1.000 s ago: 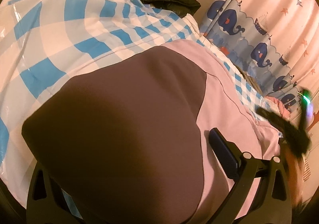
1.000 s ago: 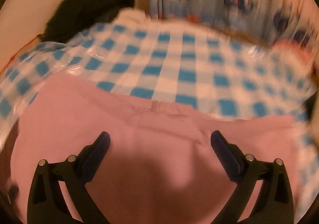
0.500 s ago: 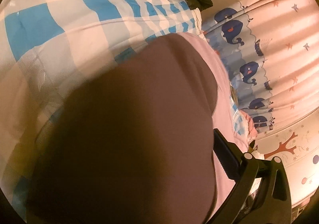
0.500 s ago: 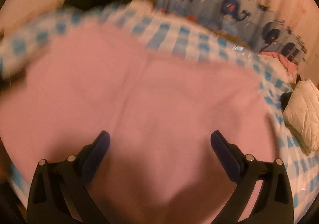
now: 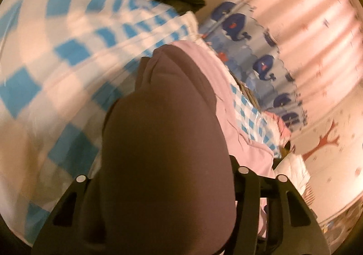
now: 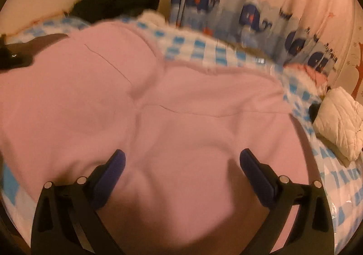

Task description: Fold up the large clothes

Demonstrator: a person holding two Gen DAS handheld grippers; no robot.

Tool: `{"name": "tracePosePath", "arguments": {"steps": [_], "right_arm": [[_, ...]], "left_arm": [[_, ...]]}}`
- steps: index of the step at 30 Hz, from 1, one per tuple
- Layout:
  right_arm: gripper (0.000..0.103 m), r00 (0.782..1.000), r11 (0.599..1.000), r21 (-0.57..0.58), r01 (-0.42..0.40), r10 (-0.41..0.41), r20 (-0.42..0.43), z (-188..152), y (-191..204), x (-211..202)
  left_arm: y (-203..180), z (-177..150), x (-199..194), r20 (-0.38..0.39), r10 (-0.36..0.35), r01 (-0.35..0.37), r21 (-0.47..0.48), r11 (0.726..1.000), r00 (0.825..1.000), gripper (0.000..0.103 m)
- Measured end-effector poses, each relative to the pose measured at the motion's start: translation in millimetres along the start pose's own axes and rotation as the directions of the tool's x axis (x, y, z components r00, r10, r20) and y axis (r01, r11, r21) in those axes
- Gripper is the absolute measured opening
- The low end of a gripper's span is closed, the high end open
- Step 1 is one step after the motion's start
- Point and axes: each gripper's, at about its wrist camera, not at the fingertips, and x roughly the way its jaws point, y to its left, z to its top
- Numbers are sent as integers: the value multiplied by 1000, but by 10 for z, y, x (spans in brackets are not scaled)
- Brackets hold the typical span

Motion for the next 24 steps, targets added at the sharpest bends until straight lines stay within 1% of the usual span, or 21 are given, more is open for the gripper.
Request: {"name": "tracePosePath", "arguments": {"steps": [2, 3, 5, 6, 7, 9, 12, 14, 15, 16, 17, 18, 19, 20, 21, 22, 23, 24], "right_arm": [[97, 999, 1000, 5, 7, -7, -39, -31, 22, 142], [97, 999, 1000, 1, 10, -10, -44, -20, 33, 156], [97, 998, 1000, 3, 5, -5, -57, -1, 42, 154], [97, 998, 1000, 11, -3, 4, -57, -1, 19, 165], [97, 998, 1000, 25, -15, 16, -57, -7, -4, 165], [97, 997, 996, 74, -57, 61, -55, -33, -91, 145], [97, 988, 986, 120, -115, 126, -86, -24, -276, 62], [97, 980, 985, 110, -135, 149, -131, -19, -448, -109], [97, 976, 982, 111, -154, 169, -136, -49, -535, -193], [97, 970, 978, 106, -178, 192, -146, -88, -642, -291], [96, 967, 981, 68, -179, 188, -172, -142, -768, -418], [96, 968, 984, 43, -174, 179, -178, -199, -869, -532], [96, 971, 985, 46, -166, 172, -168, -248, -1028, -647], [96, 971, 978, 107, -176, 191, -145, -326, -1314, -780], [96, 963, 959, 189, -213, 238, -123, -413, -1592, -858], [96, 940, 899, 327, -292, 333, -76, -539, -2011, -903], [96, 925, 841, 426, -333, 379, -23, -633, -2319, -917], [96, 918, 775, 523, -353, 396, 33, -726, -2627, -914]], "left_arm": [[-322, 7, -26, 0, 21, -21, 107, 994, 1000, 41], [-562, -20, -59, 13, 21, -23, 179, 984, 1000, 40], [-897, -38, -110, 16, -13, 8, 269, 963, 1000, 38], [-1180, -85, -113, 8, -32, 28, 340, 940, 999, 37], [-1339, -125, -122, -2, -45, 43, 379, 924, 999, 36], [-1814, -281, -51, -44, -75, 87, 478, 874, 996, 35], [-2288, -469, 77, -103, -102, 142, 546, 826, 989, 34], [-2613, -636, 183, -158, -117, 189, 599, 778, 981, 34], [-2792, -739, 271, -189, -116, 211, 631, 746, 975, 34], [-2918, -826, 354, -216, -109, 226, 650, 725, 970, 34], [-3017, -920, 430, -239, -101, 239, 668, 705, 966, 34], [-3127, -1049, 558, -272, -86, 256, 689, 678, 958, 34], [-3189, -1155, 675, -304, -69, 273, 703, 657, 950, 34], [-3231, -1251, 743, -321, -59, 282, 711, 644, 945, 34], [-3269, -1370, 822, -335, -46, 288, 723, 628, 941, 34], [-3326, -1545, 912, -345, -23, 290, 749, 595, 938, 34], [-3388, -1738, 989, -344, 4, 285, 784, 552, 939, 35], [-3449, -1880, 1032, -334, 23, 274, 811, 517, 942, 35]]}}
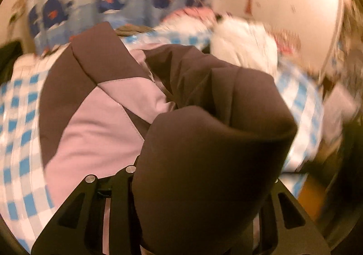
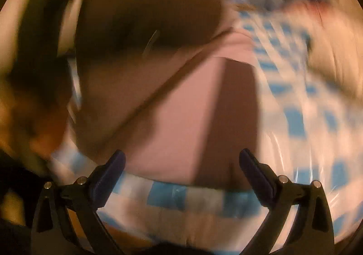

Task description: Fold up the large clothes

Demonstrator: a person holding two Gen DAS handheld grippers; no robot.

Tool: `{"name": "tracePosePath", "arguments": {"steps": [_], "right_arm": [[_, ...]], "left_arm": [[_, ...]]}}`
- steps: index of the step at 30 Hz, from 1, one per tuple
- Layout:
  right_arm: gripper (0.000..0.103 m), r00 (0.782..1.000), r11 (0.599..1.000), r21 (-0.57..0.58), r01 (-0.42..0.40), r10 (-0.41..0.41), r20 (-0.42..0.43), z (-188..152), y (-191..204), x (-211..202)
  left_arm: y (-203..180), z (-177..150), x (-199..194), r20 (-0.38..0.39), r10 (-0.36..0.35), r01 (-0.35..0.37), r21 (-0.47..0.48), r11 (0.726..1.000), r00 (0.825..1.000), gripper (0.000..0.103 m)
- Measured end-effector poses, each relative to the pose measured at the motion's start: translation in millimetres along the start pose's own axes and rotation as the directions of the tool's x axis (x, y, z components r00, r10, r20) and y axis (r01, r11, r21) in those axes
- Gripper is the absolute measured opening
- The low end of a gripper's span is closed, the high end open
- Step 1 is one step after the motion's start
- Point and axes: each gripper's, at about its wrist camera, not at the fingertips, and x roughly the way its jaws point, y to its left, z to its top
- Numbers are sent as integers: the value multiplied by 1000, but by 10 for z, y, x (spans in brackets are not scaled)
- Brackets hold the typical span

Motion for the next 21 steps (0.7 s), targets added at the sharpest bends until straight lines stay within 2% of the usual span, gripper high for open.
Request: {"name": "tracePosePath", "arguments": {"steps": [2, 3, 5, 6, 7, 8, 9, 12, 13, 14, 15, 16, 17, 18, 20, 21], "right_arm": [[96, 997, 982, 184, -38, 24, 79, 187, -500, -174], [96, 994, 983, 177, -42, 23, 108, 279, -543, -208], [96, 991, 993, 112, -20, 5, 133, 601, -475, -192], [96, 991, 997, 70, -28, 19, 133, 750, -383, -149], [96, 992, 1000, -12, -19, 20, 124, 990, -212, -42], [96, 993, 998, -56, -4, 11, 115, 1135, -154, 22], [96, 996, 993, -121, 4, 6, 84, 1361, 2, 192], [96, 998, 958, -286, 20, -37, -53, 1719, 412, 816], [96, 994, 949, -314, 31, -61, -86, 1662, 471, 929], [97, 979, 928, -361, 97, -154, -133, 1650, 472, 1212], [97, 970, 916, -384, 112, -185, -160, 1583, 415, 1405], [97, 967, 925, -365, 105, -180, -179, 1557, 328, 1523], [97, 970, 949, -300, 92, -154, -188, 1500, 185, 1537], [96, 976, 966, -246, 85, -130, -177, 1465, 39, 1519], [96, 978, 975, -205, 89, -124, -167, 1370, -126, 1461], [96, 978, 977, -195, 87, -121, -170, 1325, -189, 1436]], "left_arm": [[-383, -75, 200, -9, 84, -82, 141, 987, 996, 41], [-539, -90, 289, -5, 126, -123, 202, 972, 992, 43], [-781, -129, 510, 14, 217, -209, 334, 919, 976, 52], [-929, -207, 596, 38, 274, -264, 413, 872, 961, 55], [-989, -245, 629, 49, 301, -290, 446, 847, 952, 59], [-1063, -289, 676, 70, 341, -330, 492, 805, 937, 61], [-1115, -343, 702, 92, 369, -360, 522, 773, 925, 62], [-1174, -368, 659, 113, 390, -385, 548, 743, 914, 67], [-1176, -365, 629, 113, 391, -383, 557, 737, 914, 69], [-1186, -367, 555, 109, 388, -377, 573, 728, 915, 72], [-1203, -376, 430, 94, 368, -349, 593, 725, 925, 72], [-1193, -374, 319, 82, 341, -320, 599, 734, 936, 72], [-1164, -360, 40, 71, 265, -256, 576, 776, 962, 73], [-1087, -323, -270, 65, 171, -180, 513, 839, 983, 73], [-841, -259, -731, 73, 46, -69, 371, 926, 996, 76], [-608, -171, -948, 116, 24, -55, 276, 960, 993, 78]]}}
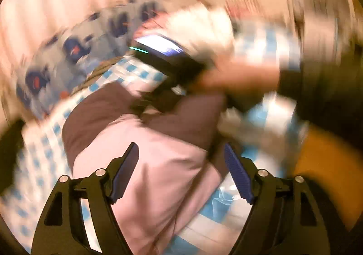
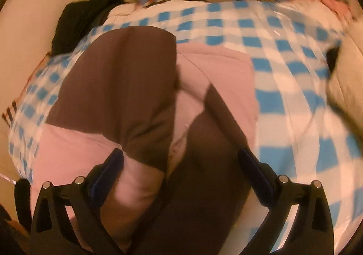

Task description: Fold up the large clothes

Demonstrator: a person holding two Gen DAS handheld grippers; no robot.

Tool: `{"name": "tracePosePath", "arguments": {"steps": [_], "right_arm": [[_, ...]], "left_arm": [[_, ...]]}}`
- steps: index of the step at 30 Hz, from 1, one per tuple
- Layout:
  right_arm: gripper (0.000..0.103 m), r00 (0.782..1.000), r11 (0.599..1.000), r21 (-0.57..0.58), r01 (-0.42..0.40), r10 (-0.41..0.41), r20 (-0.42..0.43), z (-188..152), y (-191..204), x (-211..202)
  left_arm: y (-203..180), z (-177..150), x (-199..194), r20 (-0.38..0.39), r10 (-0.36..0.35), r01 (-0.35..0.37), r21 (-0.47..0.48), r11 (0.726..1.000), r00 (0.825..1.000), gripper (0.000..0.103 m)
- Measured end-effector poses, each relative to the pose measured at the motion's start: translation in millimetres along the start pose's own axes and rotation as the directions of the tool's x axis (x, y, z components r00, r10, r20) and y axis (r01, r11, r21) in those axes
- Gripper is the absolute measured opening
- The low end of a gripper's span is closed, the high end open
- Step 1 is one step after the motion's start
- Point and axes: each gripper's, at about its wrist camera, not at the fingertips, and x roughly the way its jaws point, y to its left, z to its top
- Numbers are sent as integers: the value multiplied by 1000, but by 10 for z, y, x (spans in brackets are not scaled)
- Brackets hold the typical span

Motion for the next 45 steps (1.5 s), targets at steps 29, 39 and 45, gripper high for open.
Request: {"name": "tracePosePath", "arguments": {"steps": [29, 39, 45], "right_arm": [[98, 997, 978, 207, 0, -16, 76, -425, 301, 243], [98, 937, 944, -2, -329, 327, 121, -176, 3122, 1202], [98, 970, 919, -317, -233, 243, -11, -36, 3980, 1401]], "left_arm": [[1979, -907, 1005, -121, -379, 172, -738, 652, 917, 97], [3449, -2009, -1148, -269, -1, -212, -761, 613, 963, 96], [3676, -3213, -1607, -293, 54, -290, -872, 394, 955, 97]]}}
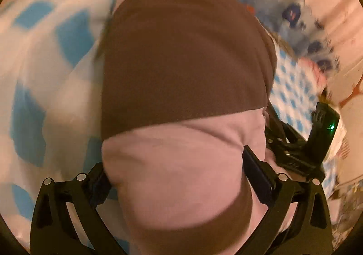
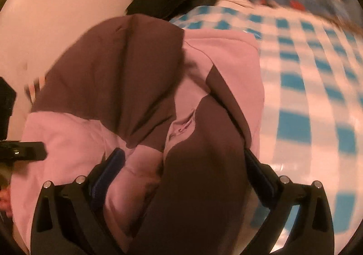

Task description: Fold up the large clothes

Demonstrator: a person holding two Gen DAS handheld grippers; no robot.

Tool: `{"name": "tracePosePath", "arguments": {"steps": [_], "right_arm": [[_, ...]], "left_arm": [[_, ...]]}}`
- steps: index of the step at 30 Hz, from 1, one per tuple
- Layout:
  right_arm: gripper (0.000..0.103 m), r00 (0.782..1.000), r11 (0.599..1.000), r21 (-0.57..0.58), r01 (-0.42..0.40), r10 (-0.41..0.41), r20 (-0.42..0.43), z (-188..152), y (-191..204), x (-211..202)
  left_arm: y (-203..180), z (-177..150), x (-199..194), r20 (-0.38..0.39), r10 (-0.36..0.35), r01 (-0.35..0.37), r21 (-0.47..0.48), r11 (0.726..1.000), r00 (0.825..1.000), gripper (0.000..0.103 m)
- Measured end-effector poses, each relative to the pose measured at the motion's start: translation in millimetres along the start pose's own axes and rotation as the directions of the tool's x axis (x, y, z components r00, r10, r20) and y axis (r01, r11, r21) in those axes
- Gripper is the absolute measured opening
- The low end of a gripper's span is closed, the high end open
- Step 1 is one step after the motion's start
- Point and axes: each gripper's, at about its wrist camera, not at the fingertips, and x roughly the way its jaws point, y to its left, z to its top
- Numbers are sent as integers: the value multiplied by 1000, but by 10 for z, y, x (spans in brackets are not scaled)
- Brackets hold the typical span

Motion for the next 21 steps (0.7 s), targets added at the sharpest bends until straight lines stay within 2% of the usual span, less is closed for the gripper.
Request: {"name": "tracePosePath", "arguments": {"steps": [2, 4, 5, 7, 8, 9, 10, 12, 13, 14, 15, 16, 17, 18, 19, 21], "right_arm": [[98, 997, 1000, 3, 30, -29, -73, 58, -92, -106], [98, 990, 993, 27, 115, -113, -80, 71, -118, -352], [98, 990, 990, 30, 136, -135, -30, 87, -59, -590], [98, 990, 996, 59, 60, -67, 128, 104, 124, -1099], [98, 984, 998, 61, 36, -46, 175, 119, 218, -1234], [98, 973, 999, 52, -10, -3, 229, 136, 346, -1358], [98, 949, 993, 35, -113, 98, 299, 171, 487, -1447], [98, 904, 960, 38, -277, 247, 349, 291, 571, -1339], [98, 884, 940, 58, -335, 292, 366, 320, 557, -1174], [98, 885, 943, 73, -323, 274, 376, 328, 502, -989], [98, 900, 954, 83, -287, 239, 364, 297, 470, -847], [98, 935, 972, 102, -210, 170, 313, 235, 373, -581], [98, 963, 960, 195, -199, 155, 221, 58, 139, -199], [97, 949, 924, 272, -268, 205, 240, -103, -49, -61], [96, 919, 886, 325, -331, 225, 322, -297, -240, -79], [96, 913, 881, 333, -337, 219, 345, -380, -304, -135]], "left_arm": [[-24, -120, 1, 61, 7, -8, 14, 1000, 998, 97], [-122, -247, 26, 91, 6, -5, -11, 1000, 996, 97], [-132, -284, 25, 100, 5, -3, -28, 1000, 995, 97], [-100, -314, 40, 117, 2, 3, -46, 999, 993, 97], [-65, -325, 20, 123, 4, 2, -48, 999, 992, 97], [-90, -355, 9, 128, 9, -3, -50, 999, 992, 97], [-84, -358, 28, 129, 12, -5, -52, 999, 992, 97], [-133, -350, 55, 127, 20, -12, -61, 998, 992, 97], [-8, -276, 32, 126, 22, -14, -65, 998, 992, 97], [28, -293, 3, 123, 20, -11, -70, 997, 992, 97], [97, -309, -82, 116, 11, -2, -78, 997, 993, 97], [128, -317, -158, 116, -2, 13, -91, 996, 993, 97], [148, -320, -238, 140, -12, 25, -97, 995, 990, 97], [153, -340, -423, 208, 37, -17, -99, 995, 977, 96], [122, -322, -568, 275, 87, -62, -97, 993, 958, 96], [109, -292, -773, 374, 103, -72, -95, 993, 922, 96]]}}
